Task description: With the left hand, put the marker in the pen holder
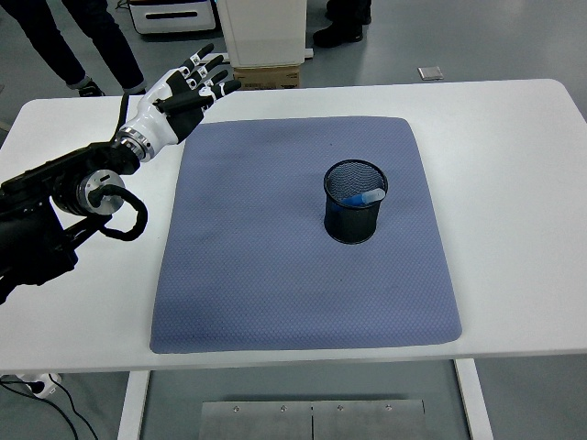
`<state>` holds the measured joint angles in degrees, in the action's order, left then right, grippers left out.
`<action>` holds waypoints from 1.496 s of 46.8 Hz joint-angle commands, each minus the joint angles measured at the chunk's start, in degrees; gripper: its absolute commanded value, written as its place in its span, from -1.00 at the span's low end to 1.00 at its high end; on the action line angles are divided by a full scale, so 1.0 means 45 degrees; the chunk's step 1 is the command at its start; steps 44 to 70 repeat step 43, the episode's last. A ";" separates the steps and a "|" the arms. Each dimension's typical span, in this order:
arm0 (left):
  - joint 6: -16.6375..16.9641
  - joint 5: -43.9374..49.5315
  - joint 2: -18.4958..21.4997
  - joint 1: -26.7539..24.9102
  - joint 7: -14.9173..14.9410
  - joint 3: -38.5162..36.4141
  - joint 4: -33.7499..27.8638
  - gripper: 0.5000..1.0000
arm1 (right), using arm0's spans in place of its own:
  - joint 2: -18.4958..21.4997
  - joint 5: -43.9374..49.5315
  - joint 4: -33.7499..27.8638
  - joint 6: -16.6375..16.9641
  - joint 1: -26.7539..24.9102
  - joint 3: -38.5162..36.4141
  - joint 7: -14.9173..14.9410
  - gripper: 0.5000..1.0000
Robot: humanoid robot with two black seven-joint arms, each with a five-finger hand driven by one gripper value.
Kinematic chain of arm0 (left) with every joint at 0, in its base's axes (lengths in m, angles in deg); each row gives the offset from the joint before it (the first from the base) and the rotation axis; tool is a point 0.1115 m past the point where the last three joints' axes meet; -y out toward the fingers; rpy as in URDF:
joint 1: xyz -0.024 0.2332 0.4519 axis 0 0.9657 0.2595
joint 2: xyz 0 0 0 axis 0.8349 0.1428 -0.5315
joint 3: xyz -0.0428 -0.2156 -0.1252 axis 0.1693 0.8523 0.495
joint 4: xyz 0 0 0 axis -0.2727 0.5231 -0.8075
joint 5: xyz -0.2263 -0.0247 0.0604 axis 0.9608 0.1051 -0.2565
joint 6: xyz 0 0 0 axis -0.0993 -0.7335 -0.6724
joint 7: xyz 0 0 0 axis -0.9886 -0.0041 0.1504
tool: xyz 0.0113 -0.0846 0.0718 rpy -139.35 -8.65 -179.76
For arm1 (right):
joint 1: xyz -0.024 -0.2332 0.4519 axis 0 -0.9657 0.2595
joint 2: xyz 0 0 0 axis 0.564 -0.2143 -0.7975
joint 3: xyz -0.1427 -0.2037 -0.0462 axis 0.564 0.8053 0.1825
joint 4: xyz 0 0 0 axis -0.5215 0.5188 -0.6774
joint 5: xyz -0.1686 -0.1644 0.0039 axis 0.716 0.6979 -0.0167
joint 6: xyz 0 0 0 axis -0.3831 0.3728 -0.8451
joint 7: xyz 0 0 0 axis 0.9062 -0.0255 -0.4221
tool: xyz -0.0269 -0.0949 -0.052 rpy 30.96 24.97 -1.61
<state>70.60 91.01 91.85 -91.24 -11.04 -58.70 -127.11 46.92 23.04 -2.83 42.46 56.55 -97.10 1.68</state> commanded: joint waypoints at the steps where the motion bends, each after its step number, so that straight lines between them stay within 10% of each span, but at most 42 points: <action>1: -0.0069 0.0008 0.0197 0.0373 -0.0028 0.0160 0.0002 1.00 | 0.0000 0.0000 -0.0001 0.0000 -0.0001 0.0001 0.0000 1.00; 70: -0.0304 -0.0012 0.1800 0.2093 -0.0047 0.1743 0.0041 1.00 | 0.0000 0.0117 0.0175 -0.0020 -0.0020 0.0118 -0.0584 1.00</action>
